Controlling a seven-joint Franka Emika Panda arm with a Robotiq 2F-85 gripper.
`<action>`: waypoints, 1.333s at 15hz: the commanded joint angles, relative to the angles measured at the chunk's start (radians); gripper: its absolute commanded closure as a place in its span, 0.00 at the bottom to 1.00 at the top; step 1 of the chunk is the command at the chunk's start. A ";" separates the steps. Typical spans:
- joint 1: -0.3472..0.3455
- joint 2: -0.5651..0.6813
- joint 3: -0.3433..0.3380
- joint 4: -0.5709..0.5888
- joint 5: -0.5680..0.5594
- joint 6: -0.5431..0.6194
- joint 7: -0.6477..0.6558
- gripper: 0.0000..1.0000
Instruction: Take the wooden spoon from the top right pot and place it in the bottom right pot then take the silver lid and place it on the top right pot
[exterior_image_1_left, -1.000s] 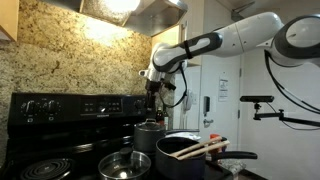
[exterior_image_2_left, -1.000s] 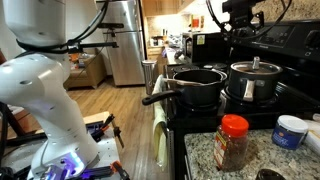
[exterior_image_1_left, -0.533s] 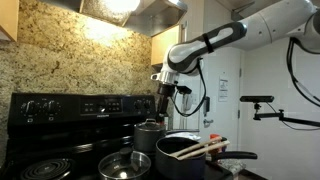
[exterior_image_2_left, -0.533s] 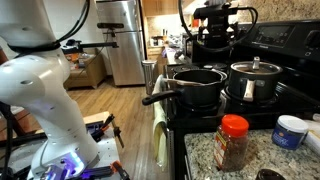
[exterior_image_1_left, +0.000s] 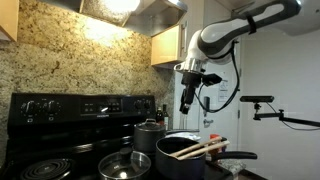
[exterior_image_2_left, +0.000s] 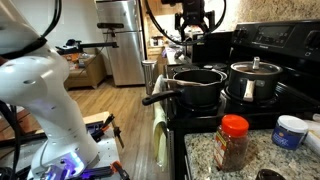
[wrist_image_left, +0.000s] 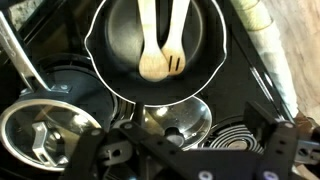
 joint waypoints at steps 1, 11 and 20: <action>0.040 -0.032 -0.040 0.079 -0.003 -0.239 0.058 0.00; 0.030 0.069 -0.086 0.274 0.013 -0.659 0.254 0.00; 0.022 -0.027 -0.043 0.092 -0.025 -0.277 0.590 0.00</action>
